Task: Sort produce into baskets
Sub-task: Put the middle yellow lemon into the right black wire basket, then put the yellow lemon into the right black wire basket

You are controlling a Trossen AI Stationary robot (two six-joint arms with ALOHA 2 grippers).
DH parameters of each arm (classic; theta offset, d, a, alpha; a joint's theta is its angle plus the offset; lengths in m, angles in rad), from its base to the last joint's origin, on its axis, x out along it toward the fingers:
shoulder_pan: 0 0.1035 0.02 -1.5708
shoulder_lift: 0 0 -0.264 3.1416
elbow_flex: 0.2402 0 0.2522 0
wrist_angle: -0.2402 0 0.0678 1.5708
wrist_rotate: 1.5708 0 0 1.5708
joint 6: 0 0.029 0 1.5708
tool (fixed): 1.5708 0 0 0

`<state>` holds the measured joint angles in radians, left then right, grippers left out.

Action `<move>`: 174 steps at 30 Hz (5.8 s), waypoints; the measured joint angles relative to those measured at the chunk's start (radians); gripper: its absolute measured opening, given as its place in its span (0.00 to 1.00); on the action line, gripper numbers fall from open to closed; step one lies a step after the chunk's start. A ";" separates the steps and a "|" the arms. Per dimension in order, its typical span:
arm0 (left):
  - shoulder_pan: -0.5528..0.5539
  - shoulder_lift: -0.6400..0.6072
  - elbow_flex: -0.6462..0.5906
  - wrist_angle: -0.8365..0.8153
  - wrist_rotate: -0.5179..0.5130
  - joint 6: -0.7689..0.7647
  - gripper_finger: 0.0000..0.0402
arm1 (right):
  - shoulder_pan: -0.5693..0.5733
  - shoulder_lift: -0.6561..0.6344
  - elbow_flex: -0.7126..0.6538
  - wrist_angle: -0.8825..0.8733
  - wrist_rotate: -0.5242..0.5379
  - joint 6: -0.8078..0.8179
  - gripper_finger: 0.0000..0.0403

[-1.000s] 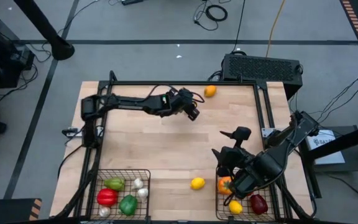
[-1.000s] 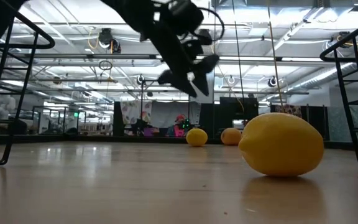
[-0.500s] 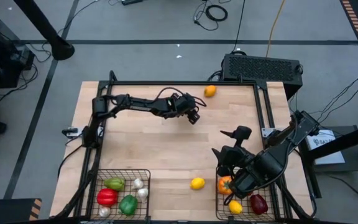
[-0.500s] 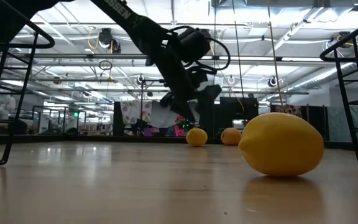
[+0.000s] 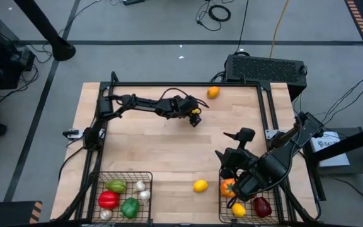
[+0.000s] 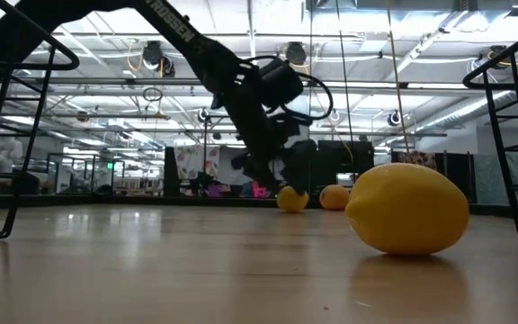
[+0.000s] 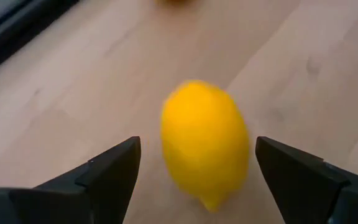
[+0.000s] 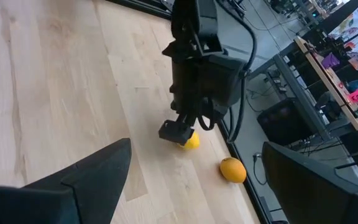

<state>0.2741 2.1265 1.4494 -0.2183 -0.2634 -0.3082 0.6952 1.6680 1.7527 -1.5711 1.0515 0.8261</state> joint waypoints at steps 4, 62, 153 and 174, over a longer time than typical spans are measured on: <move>0.001 0.020 -0.002 0.023 -0.021 0.000 0.81 | 0.000 0.000 0.000 0.001 0.000 0.000 0.88; -0.727 -0.122 0.086 0.376 0.004 0.162 0.56 | 0.243 -0.093 0.055 0.055 0.160 0.075 0.88; -0.793 -0.366 0.230 -1.237 -0.767 -0.445 0.71 | -0.184 0.282 -0.317 0.849 -0.946 -0.386 0.94; -0.792 -0.365 0.229 -1.227 -0.783 -0.443 0.71 | -0.206 0.443 -0.233 0.731 -0.999 -0.423 0.94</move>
<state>-0.5175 1.7618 1.6787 -1.4448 -1.0465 -0.7513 0.4892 2.1109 1.5200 -0.8402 0.0529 0.4029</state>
